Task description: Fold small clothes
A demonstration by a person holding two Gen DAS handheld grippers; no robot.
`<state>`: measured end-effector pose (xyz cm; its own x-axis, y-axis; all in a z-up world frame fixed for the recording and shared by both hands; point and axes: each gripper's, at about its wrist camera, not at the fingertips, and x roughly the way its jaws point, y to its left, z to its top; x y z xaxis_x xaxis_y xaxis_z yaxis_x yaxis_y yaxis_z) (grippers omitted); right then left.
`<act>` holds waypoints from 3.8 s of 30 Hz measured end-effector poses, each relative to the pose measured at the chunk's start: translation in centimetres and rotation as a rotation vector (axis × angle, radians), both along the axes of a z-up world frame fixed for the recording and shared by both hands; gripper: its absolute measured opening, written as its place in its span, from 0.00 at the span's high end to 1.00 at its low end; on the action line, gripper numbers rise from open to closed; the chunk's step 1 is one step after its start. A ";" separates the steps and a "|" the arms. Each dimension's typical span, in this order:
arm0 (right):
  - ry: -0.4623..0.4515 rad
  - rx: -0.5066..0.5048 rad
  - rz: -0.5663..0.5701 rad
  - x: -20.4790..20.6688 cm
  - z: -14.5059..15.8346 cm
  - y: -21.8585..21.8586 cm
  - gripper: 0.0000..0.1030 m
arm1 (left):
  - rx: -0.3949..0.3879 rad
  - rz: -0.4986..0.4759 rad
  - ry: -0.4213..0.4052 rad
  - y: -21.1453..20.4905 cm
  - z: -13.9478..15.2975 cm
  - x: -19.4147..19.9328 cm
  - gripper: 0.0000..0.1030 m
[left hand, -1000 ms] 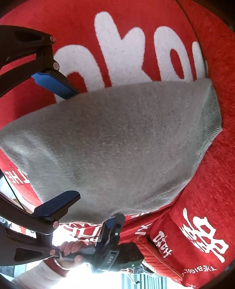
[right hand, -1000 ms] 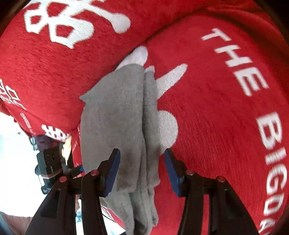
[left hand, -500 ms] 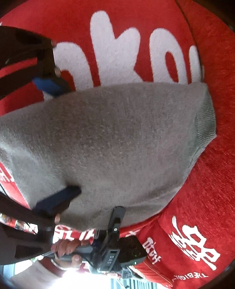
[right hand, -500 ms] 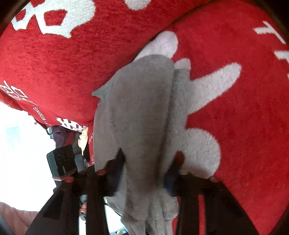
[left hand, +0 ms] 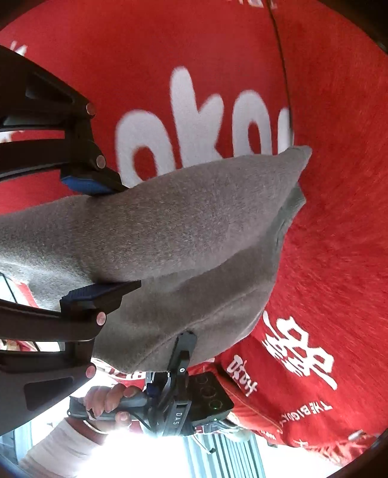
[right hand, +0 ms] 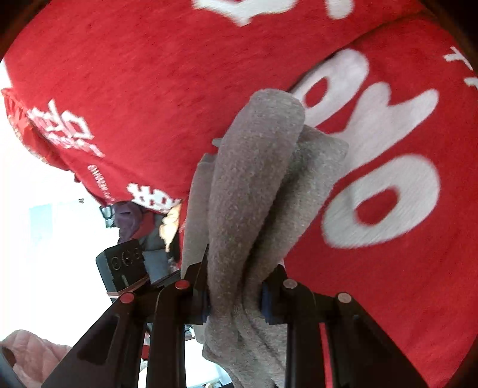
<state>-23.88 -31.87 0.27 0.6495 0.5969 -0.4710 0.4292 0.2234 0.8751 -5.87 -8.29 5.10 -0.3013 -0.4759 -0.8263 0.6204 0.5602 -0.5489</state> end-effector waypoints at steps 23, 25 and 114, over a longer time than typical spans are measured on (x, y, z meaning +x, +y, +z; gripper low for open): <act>0.293 -0.264 0.110 3.4 -2.3 10.2 0.45 | 0.270 0.187 -0.191 13.0 -3.4 0.0 0.24; 0.290 -0.260 0.084 2.8 -1.1 9.7 0.45 | 0.292 0.194 -0.199 13.3 -3.3 0.0 0.17; 0.669 -0.743 0.237 2.5 13.6 21.5 0.14 | 0.499 0.110 -0.383 13.9 10.0 -4.1 0.01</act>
